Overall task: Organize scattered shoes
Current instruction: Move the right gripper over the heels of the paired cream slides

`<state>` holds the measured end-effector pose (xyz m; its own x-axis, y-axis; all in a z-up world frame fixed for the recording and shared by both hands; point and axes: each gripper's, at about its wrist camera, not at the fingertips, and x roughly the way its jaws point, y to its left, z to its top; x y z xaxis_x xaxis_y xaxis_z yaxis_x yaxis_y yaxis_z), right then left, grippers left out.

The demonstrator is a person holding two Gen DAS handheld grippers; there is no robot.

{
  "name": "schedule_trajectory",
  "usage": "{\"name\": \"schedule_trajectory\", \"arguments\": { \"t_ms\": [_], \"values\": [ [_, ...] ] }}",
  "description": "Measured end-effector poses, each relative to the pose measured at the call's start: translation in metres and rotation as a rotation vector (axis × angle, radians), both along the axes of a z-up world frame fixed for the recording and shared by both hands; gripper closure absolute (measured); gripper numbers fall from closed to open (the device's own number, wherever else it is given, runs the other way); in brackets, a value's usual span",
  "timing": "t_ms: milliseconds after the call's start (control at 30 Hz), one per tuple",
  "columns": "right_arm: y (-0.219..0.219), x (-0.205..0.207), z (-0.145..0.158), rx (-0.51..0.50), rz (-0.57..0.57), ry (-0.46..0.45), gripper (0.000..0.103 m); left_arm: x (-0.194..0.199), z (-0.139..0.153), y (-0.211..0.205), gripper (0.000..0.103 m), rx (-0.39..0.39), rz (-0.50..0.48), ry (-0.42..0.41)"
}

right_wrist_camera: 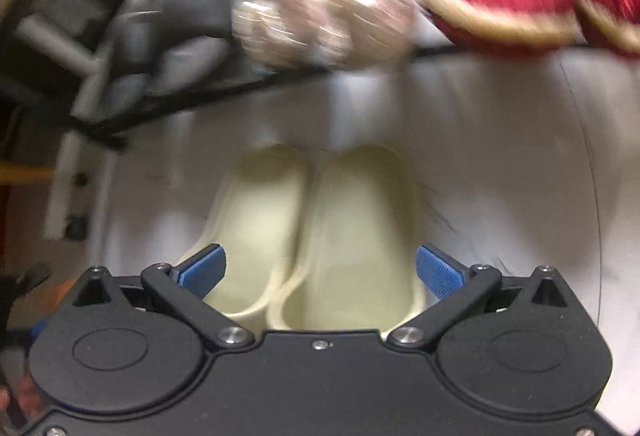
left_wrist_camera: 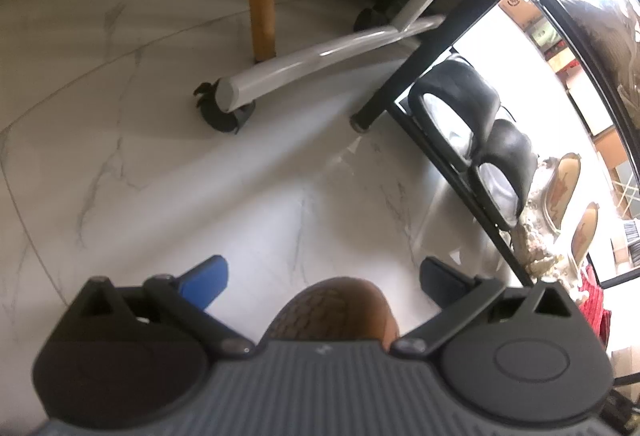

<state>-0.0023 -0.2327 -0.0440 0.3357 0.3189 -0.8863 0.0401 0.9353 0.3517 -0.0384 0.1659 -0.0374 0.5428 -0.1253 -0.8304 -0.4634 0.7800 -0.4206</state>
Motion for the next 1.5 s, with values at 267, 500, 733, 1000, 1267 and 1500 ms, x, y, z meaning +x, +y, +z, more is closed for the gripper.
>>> {"name": "schedule_trajectory", "arguments": {
  "t_ms": [267, 500, 733, 1000, 1267, 1500],
  "values": [
    [0.103, -0.033, -0.019, -0.402, 0.433, -0.078, 0.0, 0.001, -0.001, 0.001, 0.001, -0.019, -0.001, -0.01],
    [0.149, -0.066, -0.029, -0.544, 0.715, -0.147, 0.0, 0.002, -0.003, 0.004, 0.001, -0.049, 0.01, -0.004],
    [0.158, -0.052, -0.072, -0.75, 0.767, -0.059, 0.0, -0.001, -0.006, 0.009, 0.001, -0.068, 0.02, -0.003],
    [0.124, -0.036, -0.069, -0.792, 0.689, 0.041, 0.0, 0.0, -0.008, 0.01, 0.001, -0.077, 0.017, 0.006],
    [0.096, -0.035, -0.055, -0.676, 0.679, 0.054, 0.0, -0.001, -0.008, 0.01, 0.001, -0.069, 0.015, 0.01],
    [0.064, -0.029, 0.008, -0.374, 0.555, -0.038, 0.0, 0.001, -0.008, 0.006, 0.001, -0.063, 0.02, 0.021]
  ]
}}
